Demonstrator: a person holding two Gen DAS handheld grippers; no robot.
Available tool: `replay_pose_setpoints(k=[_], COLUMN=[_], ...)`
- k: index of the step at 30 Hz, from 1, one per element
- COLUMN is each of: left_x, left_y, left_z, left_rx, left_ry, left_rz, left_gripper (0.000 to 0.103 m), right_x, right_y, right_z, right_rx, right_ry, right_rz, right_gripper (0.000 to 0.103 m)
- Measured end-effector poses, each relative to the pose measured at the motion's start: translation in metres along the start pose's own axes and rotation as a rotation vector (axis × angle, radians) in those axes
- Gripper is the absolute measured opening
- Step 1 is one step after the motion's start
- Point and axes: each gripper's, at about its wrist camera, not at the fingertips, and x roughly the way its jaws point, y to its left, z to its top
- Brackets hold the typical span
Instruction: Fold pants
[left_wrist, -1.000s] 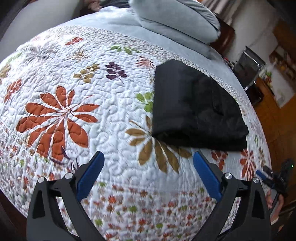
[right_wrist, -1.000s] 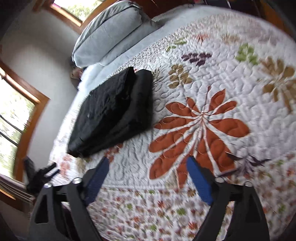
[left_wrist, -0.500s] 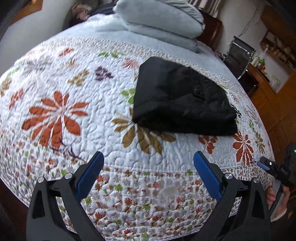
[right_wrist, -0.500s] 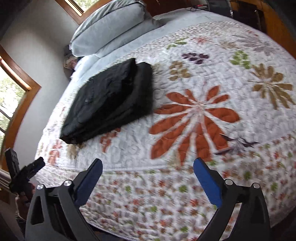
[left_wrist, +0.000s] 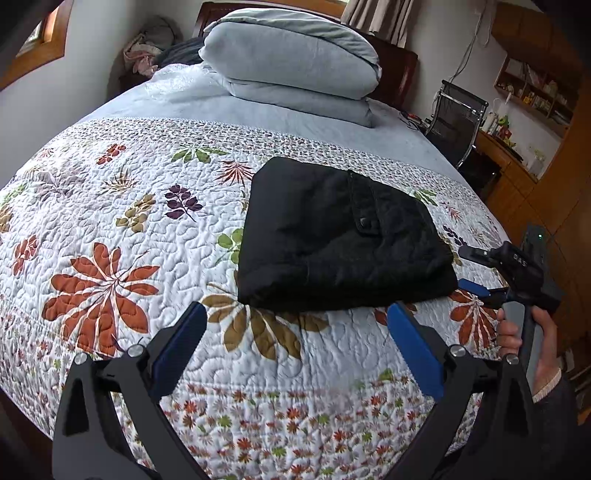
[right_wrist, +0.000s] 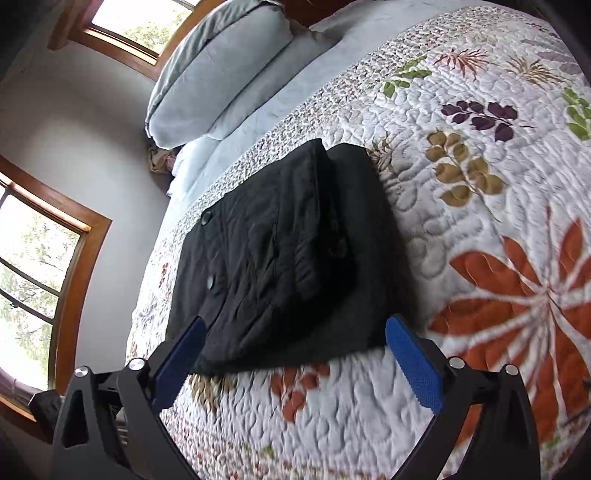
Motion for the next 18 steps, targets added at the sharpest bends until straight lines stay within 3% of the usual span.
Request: replay_pose_setpoints(k=[2,5,7,8,12,13,14,18], left_x=[0.004,0.008,0.01,0.011,0.013,0.013,0.014,0.017], left_y=[0.001,0.001,0.0,-0.001,0.0,0.0,0.001,0.003], left_z=[0.002,0.004,0.004,0.004,0.003,0.003,0.002,0.001], left_rx=[0.001,0.008,0.014,0.016,0.009,0.005,0.004,-0.004], left_ry=[0.002,0.003,0.007,0.008,0.019,0.023,0.026,0.037], left_rz=[0.005,0.011,0.015,0.014,0.016,0.017,0.019,0.025], left_gripper=[0.098,0.098,0.098,0.098,0.098,0.098,0.098,0.098], right_x=[0.006,0.007,0.007,0.008,0.005,0.004,0.002,0.0], right_y=[0.0,0.001,-0.001,-0.002,0.0,0.0,-0.003,-0.015], right_z=[0.002,0.002,0.003,0.004,0.003,0.002,0.003,0.003], right_rx=[-0.008,-0.059,-0.063,-0.053,-0.069,-0.067,-0.063,-0.015], right_ry=[-0.001,-0.022,-0.008,0.013,0.004,-0.003,-0.008,0.002], right_rz=[-0.041,-0.11,-0.054,-0.016,-0.022,-0.027,-0.037,-0.003], right_gripper=[0.087,0.054,0.031,0.03,0.027,0.015,0.01,0.009])
